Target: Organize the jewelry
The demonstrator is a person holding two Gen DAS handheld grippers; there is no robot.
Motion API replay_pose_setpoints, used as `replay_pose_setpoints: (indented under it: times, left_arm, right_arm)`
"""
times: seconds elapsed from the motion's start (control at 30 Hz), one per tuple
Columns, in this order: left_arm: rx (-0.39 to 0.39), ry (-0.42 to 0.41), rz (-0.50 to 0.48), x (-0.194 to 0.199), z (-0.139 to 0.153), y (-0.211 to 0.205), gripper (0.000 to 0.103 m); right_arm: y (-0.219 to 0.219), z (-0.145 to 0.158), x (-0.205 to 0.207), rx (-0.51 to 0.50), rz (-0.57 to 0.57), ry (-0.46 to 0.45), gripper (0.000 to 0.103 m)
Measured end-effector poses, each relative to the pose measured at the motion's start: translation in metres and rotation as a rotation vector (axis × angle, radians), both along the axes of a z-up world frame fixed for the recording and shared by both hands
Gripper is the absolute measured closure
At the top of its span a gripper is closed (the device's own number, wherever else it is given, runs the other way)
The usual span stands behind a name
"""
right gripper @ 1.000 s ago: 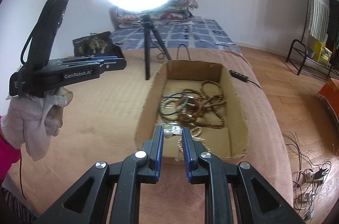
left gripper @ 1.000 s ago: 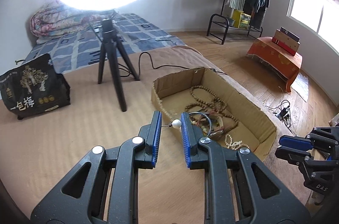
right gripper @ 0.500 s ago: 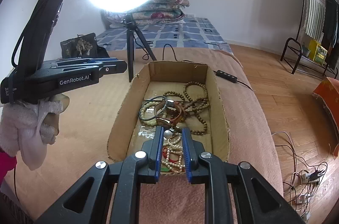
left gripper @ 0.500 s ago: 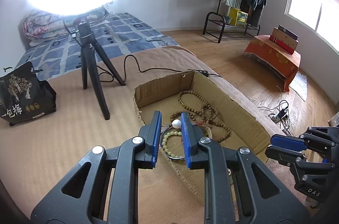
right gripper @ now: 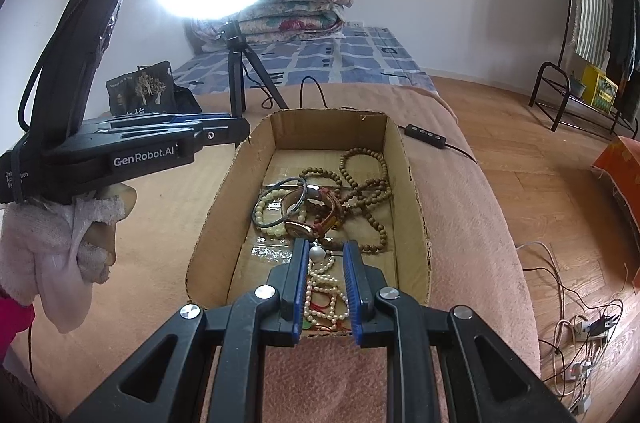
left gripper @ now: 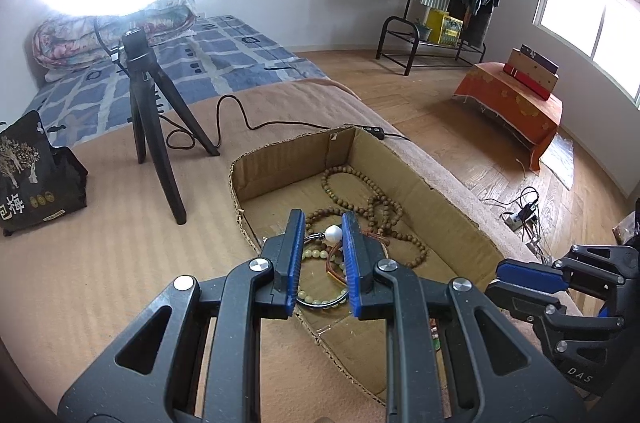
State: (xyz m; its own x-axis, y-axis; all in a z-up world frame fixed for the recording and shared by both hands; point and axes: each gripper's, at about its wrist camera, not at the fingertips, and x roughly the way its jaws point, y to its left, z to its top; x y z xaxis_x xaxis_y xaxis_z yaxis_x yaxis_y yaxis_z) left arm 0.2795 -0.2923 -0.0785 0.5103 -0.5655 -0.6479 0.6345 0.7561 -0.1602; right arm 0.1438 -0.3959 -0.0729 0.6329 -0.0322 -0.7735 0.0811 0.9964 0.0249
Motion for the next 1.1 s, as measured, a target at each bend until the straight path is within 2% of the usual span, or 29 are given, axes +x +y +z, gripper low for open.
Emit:
replay_pose_setpoints:
  times: [0.1, 0.13, 0.17, 0.2, 0.23, 0.27, 0.4, 0.43, 0.57, 0.77, 1.1]
  left_arm:
    - [0.004, 0.008, -0.002, 0.001, -0.001, -0.001, 0.085]
    - [0.007, 0.012, -0.003, 0.002, -0.002, -0.002, 0.084]
    - [0.009, 0.014, -0.003, 0.001, -0.002, -0.002, 0.074]
    - [0.008, 0.015, -0.001, 0.002, -0.002, -0.002, 0.065]
    - [0.003, 0.01, 0.004, 0.002, -0.002, -0.002, 0.05]
    - [-0.003, 0.005, 0.008, 0.001, -0.002, -0.001, 0.046]
    - [-0.004, 0.005, 0.016, 0.001, 0.0, 0.0, 0.046]
    - [-0.004, 0.009, 0.018, 0.002, 0.0, 0.0, 0.046]
    - [0.002, 0.007, 0.027, 0.0, 0.001, 0.002, 0.032]
    - [0.013, 0.006, 0.04, -0.005, 0.007, 0.006, 0.032]
    - [0.011, -0.03, 0.057, -0.024, 0.032, 0.021, 0.031]
  right_arm:
    - [0.001, 0.0, 0.001, -0.005, 0.0, 0.0, 0.085]
    - [0.001, 0.0, 0.001, -0.007, 0.0, -0.003, 0.079]
    - [0.001, 0.0, 0.002, -0.01, -0.002, -0.004, 0.071]
    - [0.002, 0.0, 0.003, -0.011, -0.003, -0.007, 0.069]
    - [0.002, -0.001, 0.003, -0.01, -0.003, -0.006, 0.069]
    - [0.002, -0.001, 0.003, -0.009, -0.003, -0.004, 0.066]
    - [0.003, -0.001, 0.001, -0.017, -0.013, -0.012, 0.037]
    - [0.002, 0.0, 0.0, -0.019, -0.016, -0.016, 0.034]
    - [0.002, 0.001, -0.001, -0.022, -0.026, -0.019, 0.015]
    - [0.004, 0.002, -0.004, -0.029, -0.04, -0.016, 0.005]
    - [0.016, 0.019, -0.017, -0.05, -0.041, -0.028, 0.004]
